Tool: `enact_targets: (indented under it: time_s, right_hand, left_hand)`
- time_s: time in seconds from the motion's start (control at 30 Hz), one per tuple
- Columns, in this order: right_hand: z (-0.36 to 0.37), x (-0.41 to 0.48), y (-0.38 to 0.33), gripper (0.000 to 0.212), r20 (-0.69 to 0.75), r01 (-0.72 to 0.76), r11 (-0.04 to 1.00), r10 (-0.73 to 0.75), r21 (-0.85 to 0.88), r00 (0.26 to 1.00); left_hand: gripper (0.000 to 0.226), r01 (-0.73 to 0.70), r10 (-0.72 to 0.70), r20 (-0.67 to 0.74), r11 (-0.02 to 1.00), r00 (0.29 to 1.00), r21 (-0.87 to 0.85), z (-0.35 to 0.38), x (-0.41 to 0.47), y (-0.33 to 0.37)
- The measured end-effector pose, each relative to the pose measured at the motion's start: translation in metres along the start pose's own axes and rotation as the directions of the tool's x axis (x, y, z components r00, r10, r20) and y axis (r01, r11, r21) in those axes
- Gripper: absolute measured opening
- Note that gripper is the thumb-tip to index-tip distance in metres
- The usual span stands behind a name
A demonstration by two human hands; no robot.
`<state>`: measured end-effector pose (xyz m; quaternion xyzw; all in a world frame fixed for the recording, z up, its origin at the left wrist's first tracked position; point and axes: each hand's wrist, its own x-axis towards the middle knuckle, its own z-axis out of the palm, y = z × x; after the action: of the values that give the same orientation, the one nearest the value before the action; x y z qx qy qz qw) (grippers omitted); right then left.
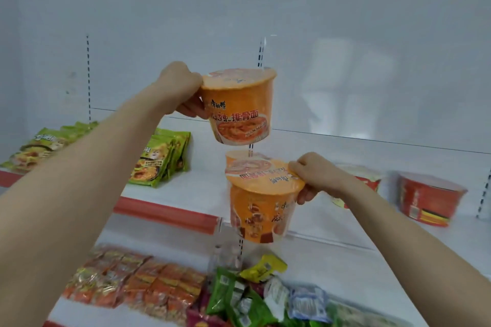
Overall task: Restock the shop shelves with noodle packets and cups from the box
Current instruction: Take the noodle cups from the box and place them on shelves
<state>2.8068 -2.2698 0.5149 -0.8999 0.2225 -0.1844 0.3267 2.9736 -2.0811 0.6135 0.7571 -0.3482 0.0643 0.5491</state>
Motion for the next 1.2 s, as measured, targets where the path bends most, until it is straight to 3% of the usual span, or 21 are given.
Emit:
enact_targets:
  time_s: [0.4,0.63,1.2]
  right_hand:
    - [-0.033,0.085,0.075,0.027,-0.216,-0.291,0.957,0.283,-0.007,0.935]
    - [-0.026,0.125,0.089,0.037,-0.274,-0.398,0.917,0.377,-0.022,0.885]
    - [-0.027,0.181,0.114,0.037,-0.199,-0.442,0.895,0.425,-0.05,0.883]
  left_hand:
    - [0.03,-0.058,0.042,0.194,0.995,0.98,0.077,0.08,0.108,-0.014]
    - [0.03,-0.046,0.002,0.289,0.988,0.957,0.145,0.111,0.156,-0.04]
    - [0.035,-0.057,-0.055,0.395,0.962,0.917,0.266,0.161,0.205,-0.06]
